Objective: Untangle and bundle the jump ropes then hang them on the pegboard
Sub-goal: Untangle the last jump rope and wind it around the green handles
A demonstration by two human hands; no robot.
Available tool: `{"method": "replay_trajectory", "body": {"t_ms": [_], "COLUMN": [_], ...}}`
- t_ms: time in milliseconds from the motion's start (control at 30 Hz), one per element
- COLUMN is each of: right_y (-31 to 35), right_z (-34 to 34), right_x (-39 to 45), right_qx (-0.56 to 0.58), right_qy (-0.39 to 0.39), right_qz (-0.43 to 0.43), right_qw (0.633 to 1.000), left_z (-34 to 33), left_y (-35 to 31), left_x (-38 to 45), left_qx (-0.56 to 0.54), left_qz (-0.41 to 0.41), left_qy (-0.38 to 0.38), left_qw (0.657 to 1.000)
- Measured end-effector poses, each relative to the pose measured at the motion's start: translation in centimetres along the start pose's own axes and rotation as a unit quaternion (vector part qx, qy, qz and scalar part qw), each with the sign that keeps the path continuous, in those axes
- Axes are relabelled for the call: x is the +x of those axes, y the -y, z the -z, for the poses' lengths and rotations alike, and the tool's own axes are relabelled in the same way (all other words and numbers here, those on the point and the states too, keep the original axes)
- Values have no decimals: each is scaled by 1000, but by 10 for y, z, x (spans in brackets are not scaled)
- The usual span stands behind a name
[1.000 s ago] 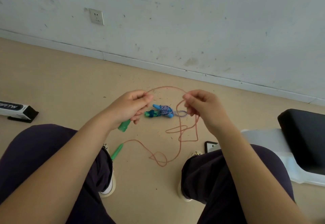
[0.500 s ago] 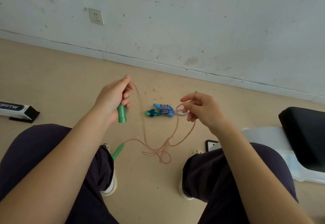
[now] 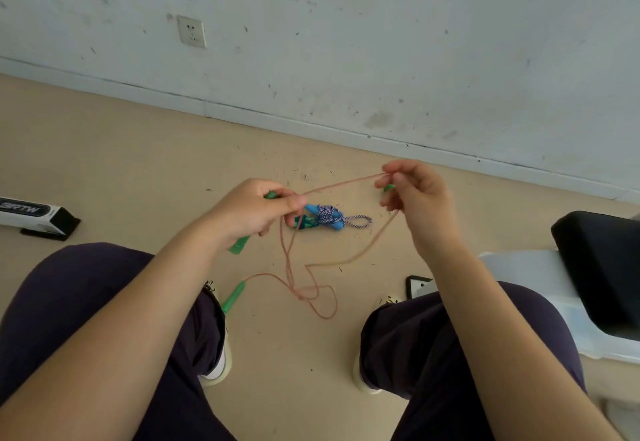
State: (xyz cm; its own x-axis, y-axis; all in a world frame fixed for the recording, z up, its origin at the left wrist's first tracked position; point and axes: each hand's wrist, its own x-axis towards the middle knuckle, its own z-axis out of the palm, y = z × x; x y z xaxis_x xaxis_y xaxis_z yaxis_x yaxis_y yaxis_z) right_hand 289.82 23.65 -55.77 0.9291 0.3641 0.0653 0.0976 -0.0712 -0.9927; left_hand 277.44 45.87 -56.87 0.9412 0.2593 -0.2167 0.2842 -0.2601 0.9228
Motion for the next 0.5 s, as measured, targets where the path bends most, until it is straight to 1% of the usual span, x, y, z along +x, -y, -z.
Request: {"method": "replay_trajectory", "body": {"t_ms": [67,133,167,233,333,400,467,500], "right_y": [-3,-5,-6,-5,-3,-5,-6,-6], "right_z": [9,12,12,9,-3,-15,-25,-28], "right_x": [5,8,8,6,-4,-12,-17,-18], "right_qx": [-16,-67,-100,-144,-132,-117,-124,-134], "right_qy": [-48,-60,-52,-6,126,210,257,262], "right_qz": [-18,-43,-50,-45,-10,-12,-24,-24], "right_qw": [999,995,992,989,983,971,958,955], "left_z": [9,14,14,12,1,-9,-14,-15], "left_y": [0,2,4,5,4,3,2,2], "left_x": [0,-1,-1,-2,-3,-6,-7,-7], "left_qx": [-25,-32,-36,-53,-75,-94,-113,-115], "left_qz": [-1,-2,-3,-8,-15,-19,-23,-26], "left_qy": [-10,-16,-16,-4,42,84,108,108], "left_qw": [1000,999,999,999,996,992,988,987]}}
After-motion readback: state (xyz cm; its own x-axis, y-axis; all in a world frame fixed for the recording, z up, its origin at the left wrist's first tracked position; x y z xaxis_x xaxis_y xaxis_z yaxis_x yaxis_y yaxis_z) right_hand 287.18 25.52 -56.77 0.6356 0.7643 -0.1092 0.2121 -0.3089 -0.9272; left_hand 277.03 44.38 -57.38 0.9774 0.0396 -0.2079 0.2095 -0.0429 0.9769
